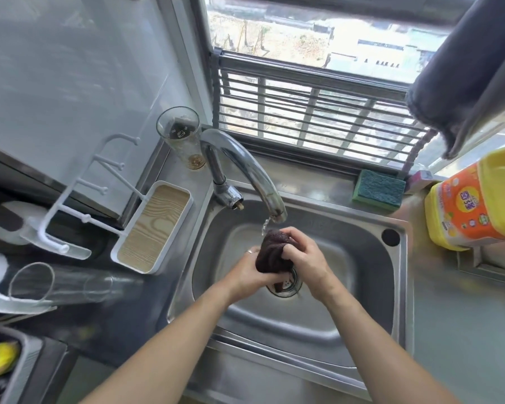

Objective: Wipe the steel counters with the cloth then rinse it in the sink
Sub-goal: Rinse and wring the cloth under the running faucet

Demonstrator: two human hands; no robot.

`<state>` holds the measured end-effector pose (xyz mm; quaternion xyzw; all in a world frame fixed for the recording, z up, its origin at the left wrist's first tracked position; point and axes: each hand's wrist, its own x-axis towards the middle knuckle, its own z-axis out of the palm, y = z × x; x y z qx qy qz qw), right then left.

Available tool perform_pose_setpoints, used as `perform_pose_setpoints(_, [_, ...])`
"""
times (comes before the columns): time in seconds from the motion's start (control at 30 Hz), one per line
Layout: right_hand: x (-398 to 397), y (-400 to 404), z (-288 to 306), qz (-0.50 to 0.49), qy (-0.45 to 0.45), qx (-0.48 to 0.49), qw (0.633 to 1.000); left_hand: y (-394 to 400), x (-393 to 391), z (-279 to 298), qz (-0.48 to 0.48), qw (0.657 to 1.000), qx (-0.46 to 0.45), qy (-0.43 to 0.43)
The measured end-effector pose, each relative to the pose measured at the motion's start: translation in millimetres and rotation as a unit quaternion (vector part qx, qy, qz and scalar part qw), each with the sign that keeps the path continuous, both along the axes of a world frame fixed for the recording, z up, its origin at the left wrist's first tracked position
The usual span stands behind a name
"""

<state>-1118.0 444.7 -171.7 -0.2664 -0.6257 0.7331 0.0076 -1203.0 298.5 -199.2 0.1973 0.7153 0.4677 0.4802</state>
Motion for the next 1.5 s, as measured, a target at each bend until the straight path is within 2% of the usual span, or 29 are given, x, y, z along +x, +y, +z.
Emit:
perform_pose_setpoints(0.1, [11,9,-11,-0.046,-0.006,-0.038,0.998,2,0,-3,0.049,0.998,-0.021,-0.023])
perform_pose_setpoints(0.23, [24,23,-22,-0.02,-0.067,-0.155,0.986,5,-5,-10,0.01,0.999,-0.042,-0.02])
perform_pose_setpoints(0.33, [33,41,-26,-0.058,-0.075,-0.294,0.951,3,-15,-8,-0.08,0.987,-0.062,0.128])
perform_pose_setpoints(0.43, [33,43,-27,-0.057,-0.107,-0.358,0.926,12,-20,0,-0.104,0.957,0.01,0.272])
perform_pose_setpoints(0.5, [30,33,-31,-0.001,-0.144,-0.4,0.905,20,-18,2,-0.113,0.937,0.057,0.326])
perform_pose_setpoints(0.6, [26,16,-32,0.117,-0.156,-0.484,0.853,20,-15,-3,-0.154,0.914,0.062,0.37])
perform_pose_setpoints(0.63, [23,14,-30,0.15,-0.159,-0.484,0.847,17,-16,-4,-0.173,0.902,0.052,0.393])
perform_pose_setpoints(0.7, [13,11,-28,0.205,-0.191,-0.43,0.858,9,-23,-12,-0.218,0.853,0.016,0.474])
perform_pose_setpoints(0.73, [7,9,-29,0.235,-0.213,-0.373,0.872,6,-27,-15,-0.242,0.823,-0.015,0.513])
perform_pose_setpoints(0.8, [-3,4,-32,0.301,-0.25,-0.195,0.899,2,-31,-15,-0.292,0.779,-0.098,0.547])
perform_pose_setpoints(0.83, [-7,0,-34,0.339,-0.262,-0.08,0.9,2,-31,-13,-0.313,0.768,-0.144,0.54])
perform_pose_setpoints(0.9, [-13,-5,-43,0.394,-0.274,0.155,0.864,4,-26,-10,-0.343,0.764,-0.22,0.501])
perform_pose_setpoints(0.97, [-14,-10,-52,0.392,-0.273,0.329,0.815,7,-19,-9,-0.33,0.788,-0.256,0.452])
perform_pose_setpoints(1.03, [-8,-7,-57,0.362,-0.249,0.42,0.794,11,-12,-5,-0.292,0.834,-0.286,0.371])
perform_pose_setpoints(1.1, [-1,-1,-61,0.352,-0.203,0.467,0.786,14,-8,-4,-0.244,0.892,-0.284,0.253])
perform_pose_setpoints(1.17, [2,5,-63,0.361,-0.171,0.501,0.768,15,-2,-4,-0.186,0.948,-0.246,0.077])
perform_pose_setpoints(1.2, [3,6,-63,0.365,-0.163,0.515,0.759,13,0,-3,-0.154,0.961,-0.227,-0.025])
perform_pose_setpoints(1.27, [4,5,-66,0.355,-0.147,0.54,0.748,7,-1,-3,-0.122,0.95,-0.201,-0.207])
perform_pose_setpoints(1.33, [7,4,-68,0.34,-0.145,0.546,0.752,2,-2,-6,-0.108,0.924,-0.183,-0.319])
perform_pose_setpoints(1.4, [8,7,-70,0.327,-0.164,0.508,0.779,-1,-3,-8,-0.082,0.911,-0.167,-0.367])
perform_pose_setpoints(1.43, [9,9,-72,0.329,-0.177,0.47,0.8,-1,-4,-12,-0.085,0.922,-0.168,-0.338])
perform_pose_setpoints(1.5, [11,13,-73,0.342,-0.195,0.371,0.841,-1,-6,-16,-0.145,0.96,-0.18,-0.158])
